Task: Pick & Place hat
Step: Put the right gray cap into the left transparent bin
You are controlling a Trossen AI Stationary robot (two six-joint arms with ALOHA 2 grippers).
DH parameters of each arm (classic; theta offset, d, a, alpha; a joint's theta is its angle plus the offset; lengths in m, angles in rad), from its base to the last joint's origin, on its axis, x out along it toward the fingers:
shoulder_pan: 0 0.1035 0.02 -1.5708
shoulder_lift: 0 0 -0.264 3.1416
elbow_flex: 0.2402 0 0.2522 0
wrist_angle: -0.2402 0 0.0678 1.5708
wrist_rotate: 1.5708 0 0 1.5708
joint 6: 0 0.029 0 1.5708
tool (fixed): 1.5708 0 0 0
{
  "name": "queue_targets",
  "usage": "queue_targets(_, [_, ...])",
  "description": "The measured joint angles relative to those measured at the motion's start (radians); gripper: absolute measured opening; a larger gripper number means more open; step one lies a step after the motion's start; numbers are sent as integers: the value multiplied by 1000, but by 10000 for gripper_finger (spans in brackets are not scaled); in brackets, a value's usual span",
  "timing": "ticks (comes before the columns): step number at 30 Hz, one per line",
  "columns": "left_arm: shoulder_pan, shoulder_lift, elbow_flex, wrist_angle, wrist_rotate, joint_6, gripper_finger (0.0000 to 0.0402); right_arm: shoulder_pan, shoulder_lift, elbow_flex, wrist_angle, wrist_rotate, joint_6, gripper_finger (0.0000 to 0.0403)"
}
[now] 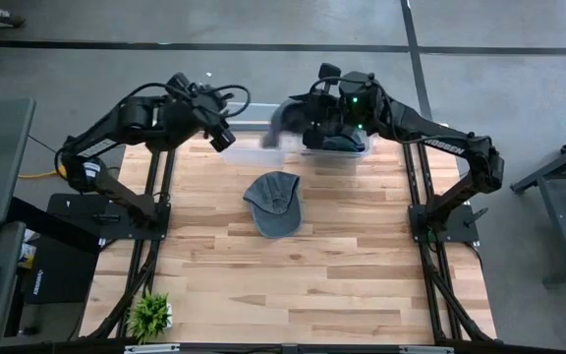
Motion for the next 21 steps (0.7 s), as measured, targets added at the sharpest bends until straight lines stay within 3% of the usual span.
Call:
queue_targets(6, [-44,-25,0,-90,-16,-109,248,-38,3,29,1,-114,24,12])
queue_targets(11, [-93,-30,-7,-229,-45,-246,248,-81,75,126,-56,-141,52,12])
queue_targets(21, [-226,-79,-162,-225,-152,-369,248,-141,418,675,-493,-219,158,12])
